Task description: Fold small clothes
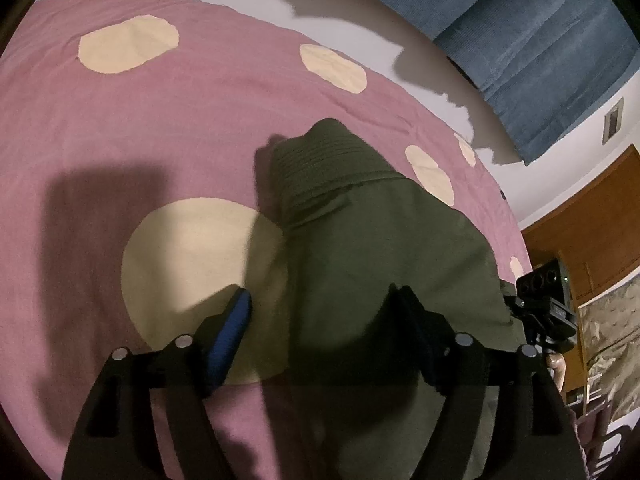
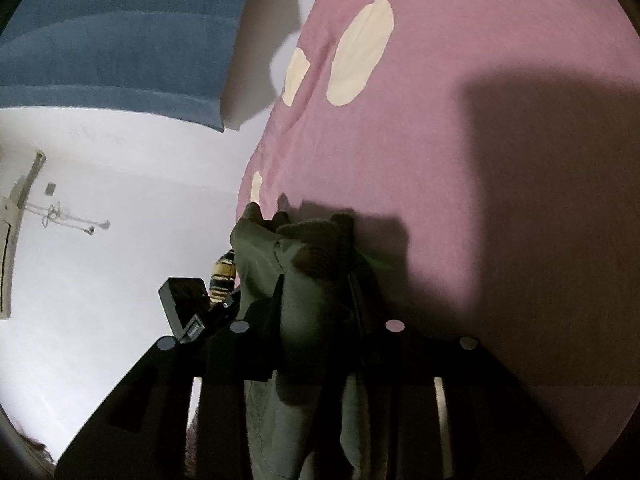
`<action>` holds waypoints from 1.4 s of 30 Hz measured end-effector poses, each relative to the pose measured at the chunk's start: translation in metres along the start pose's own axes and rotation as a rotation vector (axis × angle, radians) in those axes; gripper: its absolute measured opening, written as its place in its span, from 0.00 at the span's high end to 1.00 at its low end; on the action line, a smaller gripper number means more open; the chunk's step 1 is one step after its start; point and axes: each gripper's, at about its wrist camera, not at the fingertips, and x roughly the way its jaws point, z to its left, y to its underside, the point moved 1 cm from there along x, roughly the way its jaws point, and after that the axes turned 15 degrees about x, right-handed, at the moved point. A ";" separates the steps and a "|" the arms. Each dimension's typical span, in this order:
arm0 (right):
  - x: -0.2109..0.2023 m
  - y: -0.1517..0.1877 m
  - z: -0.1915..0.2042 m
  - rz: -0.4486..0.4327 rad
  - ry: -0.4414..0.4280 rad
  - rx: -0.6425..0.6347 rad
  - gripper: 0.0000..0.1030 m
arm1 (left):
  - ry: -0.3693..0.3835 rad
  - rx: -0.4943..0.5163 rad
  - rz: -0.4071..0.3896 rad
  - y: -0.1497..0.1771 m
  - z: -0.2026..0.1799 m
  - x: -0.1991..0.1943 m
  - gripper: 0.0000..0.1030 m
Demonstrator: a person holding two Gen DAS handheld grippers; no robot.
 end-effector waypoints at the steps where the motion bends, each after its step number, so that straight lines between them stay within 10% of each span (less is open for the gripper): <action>1: -0.001 0.001 0.000 -0.007 -0.007 0.016 0.70 | -0.003 -0.004 0.004 0.000 0.000 0.000 0.25; 23: -0.060 0.078 -0.004 -0.152 0.053 0.021 0.24 | -0.207 0.056 -0.050 0.047 -0.040 -0.064 0.18; 42: -0.100 0.158 -0.018 -0.190 0.066 -0.037 0.17 | -0.283 0.070 -0.103 0.117 -0.085 -0.114 0.18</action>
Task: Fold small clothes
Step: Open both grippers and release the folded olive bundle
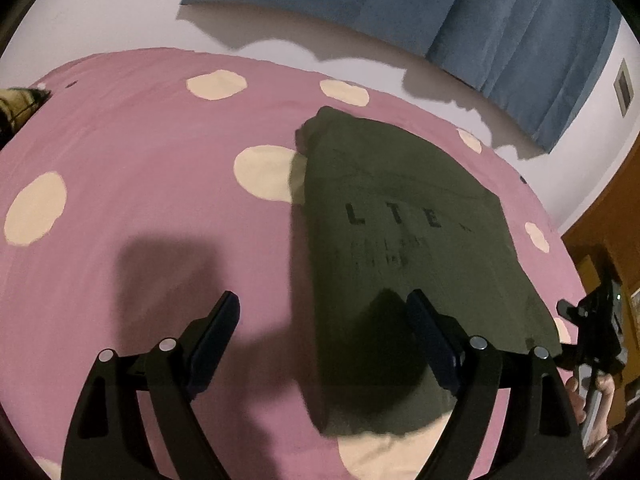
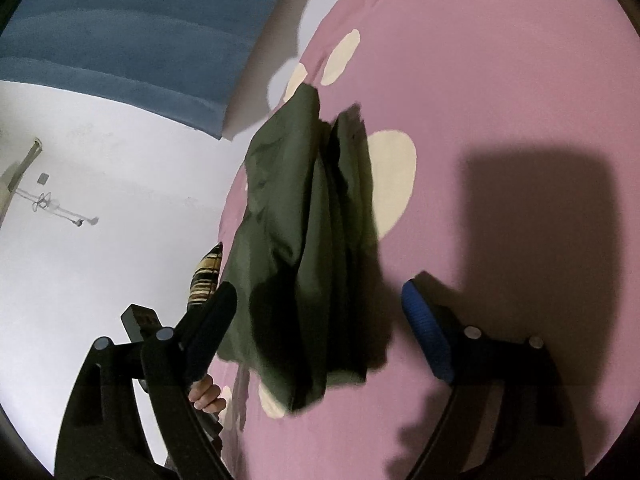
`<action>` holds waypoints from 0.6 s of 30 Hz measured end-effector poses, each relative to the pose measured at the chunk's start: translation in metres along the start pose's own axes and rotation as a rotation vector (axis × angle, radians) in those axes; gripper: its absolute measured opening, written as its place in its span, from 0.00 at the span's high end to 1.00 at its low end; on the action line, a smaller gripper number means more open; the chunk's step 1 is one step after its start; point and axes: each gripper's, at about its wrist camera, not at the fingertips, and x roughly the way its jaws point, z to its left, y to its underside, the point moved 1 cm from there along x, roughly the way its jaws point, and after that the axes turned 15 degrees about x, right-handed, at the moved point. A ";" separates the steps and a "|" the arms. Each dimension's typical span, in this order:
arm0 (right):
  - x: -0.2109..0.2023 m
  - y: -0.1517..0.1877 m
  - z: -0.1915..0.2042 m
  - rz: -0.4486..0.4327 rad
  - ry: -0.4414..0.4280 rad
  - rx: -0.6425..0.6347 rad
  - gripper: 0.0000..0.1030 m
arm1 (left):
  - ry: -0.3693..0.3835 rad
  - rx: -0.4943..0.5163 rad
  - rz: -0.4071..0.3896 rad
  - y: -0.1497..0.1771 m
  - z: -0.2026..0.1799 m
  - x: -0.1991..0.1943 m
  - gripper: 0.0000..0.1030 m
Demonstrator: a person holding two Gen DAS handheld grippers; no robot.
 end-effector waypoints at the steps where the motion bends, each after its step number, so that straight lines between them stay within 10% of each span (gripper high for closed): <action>1: -0.002 0.004 -0.001 0.002 -0.001 0.000 0.17 | 0.002 -0.007 0.002 0.003 -0.001 -0.003 0.18; 10: -0.021 0.040 -0.004 -0.019 0.039 -0.024 0.16 | -0.069 0.011 -0.031 0.036 -0.025 -0.036 0.18; 18: -0.017 0.078 0.016 -0.139 0.283 -0.180 0.13 | -0.124 -0.003 -0.029 0.061 -0.040 -0.053 0.18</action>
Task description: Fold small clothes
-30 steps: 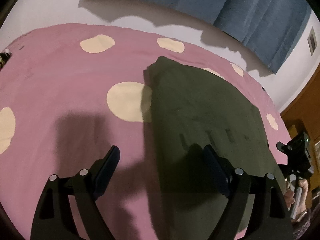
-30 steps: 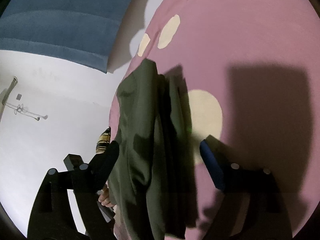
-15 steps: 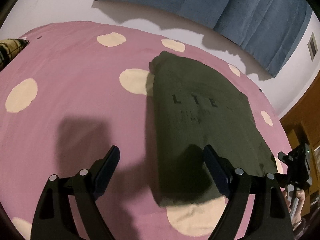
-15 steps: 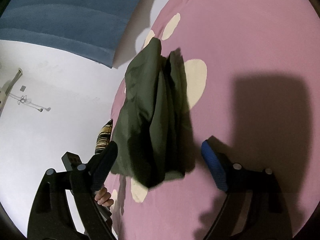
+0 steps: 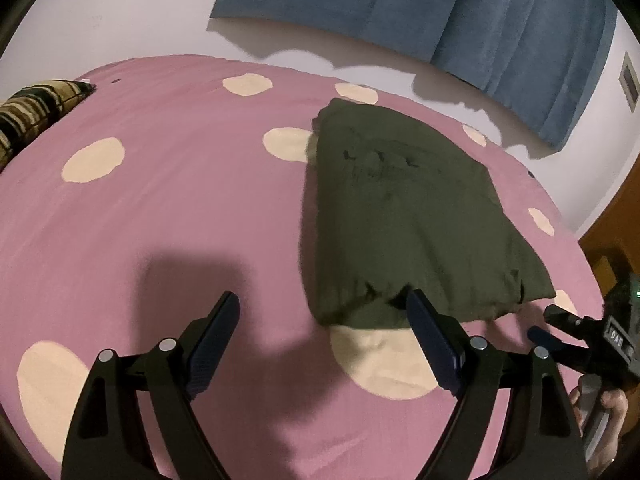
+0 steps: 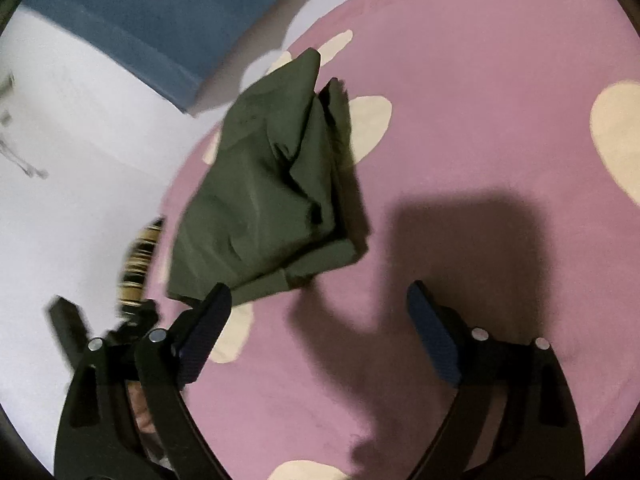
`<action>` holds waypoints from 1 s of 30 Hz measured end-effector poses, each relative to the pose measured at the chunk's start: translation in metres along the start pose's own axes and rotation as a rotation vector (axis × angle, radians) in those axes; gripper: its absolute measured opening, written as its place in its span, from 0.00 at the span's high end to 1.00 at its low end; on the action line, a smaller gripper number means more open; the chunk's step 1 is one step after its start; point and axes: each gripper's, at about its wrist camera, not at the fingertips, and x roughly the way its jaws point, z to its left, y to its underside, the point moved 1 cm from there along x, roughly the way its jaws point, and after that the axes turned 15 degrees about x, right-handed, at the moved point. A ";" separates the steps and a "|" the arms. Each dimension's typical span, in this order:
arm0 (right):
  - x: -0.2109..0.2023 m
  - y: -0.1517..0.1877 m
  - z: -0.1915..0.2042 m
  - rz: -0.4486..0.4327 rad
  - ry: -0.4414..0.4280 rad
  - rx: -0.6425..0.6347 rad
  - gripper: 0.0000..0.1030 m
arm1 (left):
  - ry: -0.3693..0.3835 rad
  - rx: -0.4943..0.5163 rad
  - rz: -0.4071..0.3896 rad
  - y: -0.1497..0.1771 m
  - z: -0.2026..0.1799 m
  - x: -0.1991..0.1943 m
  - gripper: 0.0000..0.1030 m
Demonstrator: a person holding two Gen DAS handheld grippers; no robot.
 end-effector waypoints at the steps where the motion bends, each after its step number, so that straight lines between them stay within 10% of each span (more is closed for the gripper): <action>1: 0.000 0.006 0.007 -0.034 0.046 -0.034 0.13 | -0.006 0.000 -0.002 0.002 -0.002 -0.003 0.18; 10: 0.001 0.047 0.042 -0.215 0.278 -0.297 0.12 | -0.060 0.053 -0.014 0.012 -0.021 -0.012 0.18; 30: 0.007 0.056 0.049 -0.237 0.317 -0.336 0.12 | -0.122 0.093 -0.022 0.021 -0.040 -0.013 0.18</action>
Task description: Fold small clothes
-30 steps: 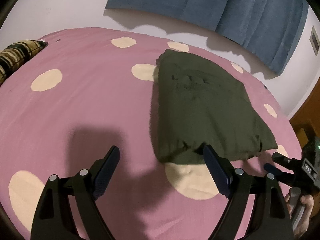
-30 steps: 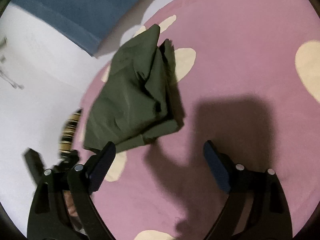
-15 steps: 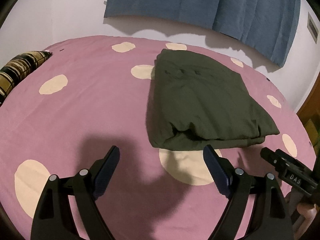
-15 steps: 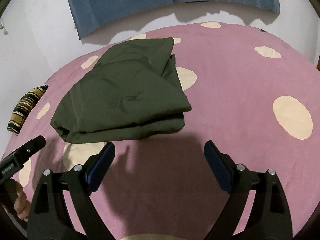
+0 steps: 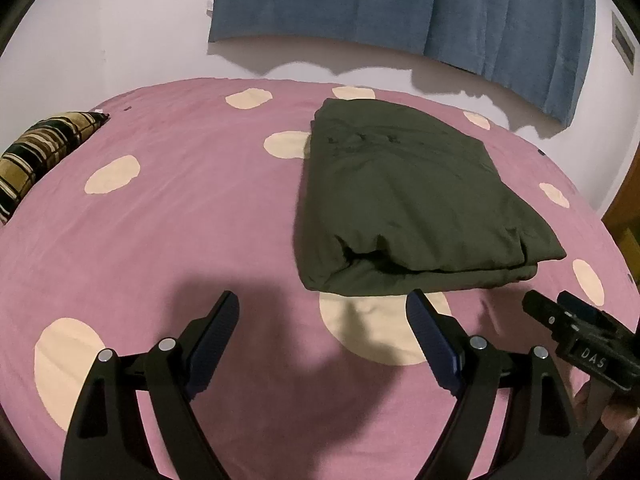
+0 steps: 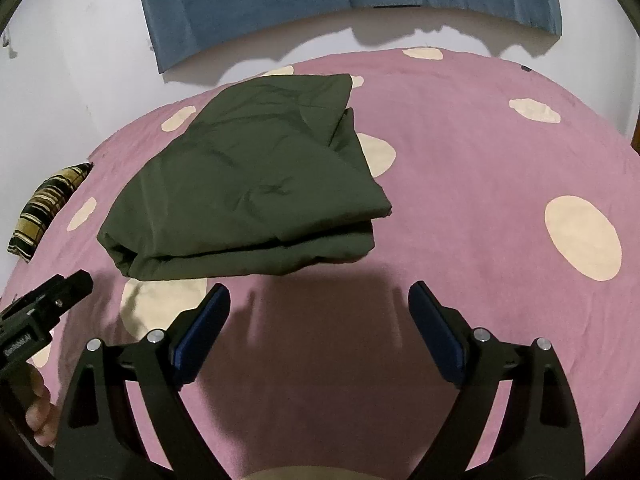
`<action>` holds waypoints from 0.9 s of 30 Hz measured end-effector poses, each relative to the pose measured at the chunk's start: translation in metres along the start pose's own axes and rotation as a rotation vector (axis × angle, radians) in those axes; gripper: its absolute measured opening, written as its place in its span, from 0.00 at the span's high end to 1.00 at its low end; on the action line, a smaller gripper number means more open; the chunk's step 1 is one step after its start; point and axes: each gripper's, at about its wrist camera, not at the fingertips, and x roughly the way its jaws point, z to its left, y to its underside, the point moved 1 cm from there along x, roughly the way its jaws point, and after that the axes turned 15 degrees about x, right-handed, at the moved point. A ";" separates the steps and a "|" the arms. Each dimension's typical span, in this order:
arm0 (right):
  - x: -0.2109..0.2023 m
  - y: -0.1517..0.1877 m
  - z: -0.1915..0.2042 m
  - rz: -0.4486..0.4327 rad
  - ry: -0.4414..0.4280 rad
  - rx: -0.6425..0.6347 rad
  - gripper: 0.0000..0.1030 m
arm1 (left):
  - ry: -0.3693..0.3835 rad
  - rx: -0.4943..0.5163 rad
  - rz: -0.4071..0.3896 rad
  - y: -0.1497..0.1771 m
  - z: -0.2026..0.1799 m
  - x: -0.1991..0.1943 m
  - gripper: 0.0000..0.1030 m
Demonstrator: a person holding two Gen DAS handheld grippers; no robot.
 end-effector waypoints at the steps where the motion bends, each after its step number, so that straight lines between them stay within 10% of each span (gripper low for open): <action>1: 0.001 0.000 0.000 0.002 0.001 -0.001 0.12 | -0.001 0.002 -0.002 0.000 0.000 0.000 0.18; 27: 0.005 0.003 -0.001 0.025 0.008 -0.003 0.12 | -0.039 0.041 -0.044 -0.005 -0.006 -0.011 0.18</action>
